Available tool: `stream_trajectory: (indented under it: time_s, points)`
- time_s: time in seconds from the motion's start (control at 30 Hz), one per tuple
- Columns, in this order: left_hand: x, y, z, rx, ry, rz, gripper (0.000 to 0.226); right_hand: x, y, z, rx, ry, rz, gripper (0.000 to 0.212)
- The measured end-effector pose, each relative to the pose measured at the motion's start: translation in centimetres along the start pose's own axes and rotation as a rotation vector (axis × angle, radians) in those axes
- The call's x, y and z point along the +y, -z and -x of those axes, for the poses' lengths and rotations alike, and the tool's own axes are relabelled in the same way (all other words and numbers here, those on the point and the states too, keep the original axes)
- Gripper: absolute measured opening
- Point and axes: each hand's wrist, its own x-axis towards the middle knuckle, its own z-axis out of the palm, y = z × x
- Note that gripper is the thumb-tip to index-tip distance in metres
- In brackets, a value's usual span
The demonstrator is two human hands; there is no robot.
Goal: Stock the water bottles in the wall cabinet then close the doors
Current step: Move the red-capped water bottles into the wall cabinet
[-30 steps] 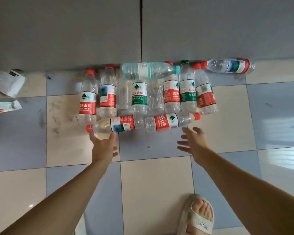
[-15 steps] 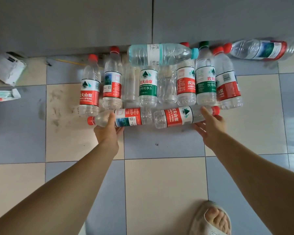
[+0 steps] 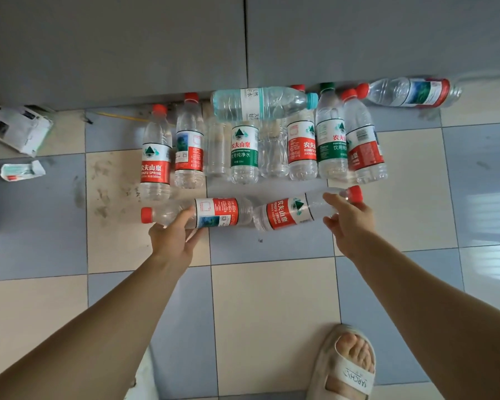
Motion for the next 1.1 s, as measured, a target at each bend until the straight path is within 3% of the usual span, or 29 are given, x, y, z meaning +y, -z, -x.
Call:
stream_trajectory:
  time_s: [0.1, 0.23, 0.37, 0.47, 0.7, 0.8, 0.93, 1.1]
  points:
    - [0.9, 0.2, 2.2, -0.077, -0.114, -0.094, 0.061, -1.1, -0.5, 3.1, -0.095, 0.236, 0.131, 0.047]
    - [1.5, -0.9, 4.4, -0.093, -0.334, -0.431, 0.07, -1.6, -2.4, 7.2, -0.15, 0.634, 0.591, 0.052]
    - [0.7, -2.0, 5.4, -0.153, -0.605, -0.68, 0.063, -0.3, -3.6, 9.5, -0.189, 0.817, 0.699, 0.045]
    - [0.3, -2.1, 5.4, -0.2, -0.732, -0.703, 0.066, 0.2, -3.4, 9.1, -0.14, 0.811, 0.689, 0.047]
    - [-1.1, -1.6, 5.0, -0.293, -0.853, -0.751, 0.062, 1.4, -2.9, 7.9, -0.131, 0.773, 0.629, 0.064]
    - [-1.6, -1.6, 4.4, -0.338, -0.822, -0.807, 0.061, 2.4, -2.8, 6.8, -0.139, 0.687, 0.642, 0.081]
    - [-1.8, -1.2, 2.8, -0.354, -0.715, -0.852, 0.072, 3.7, -3.0, 4.5, -0.188, 0.435, 0.619, 0.101]
    - [-3.5, -1.0, 0.4, -0.384, -0.626, -0.83, 0.077, 5.0, -3.8, 1.6, -0.252, 0.437, 0.55, 0.096]
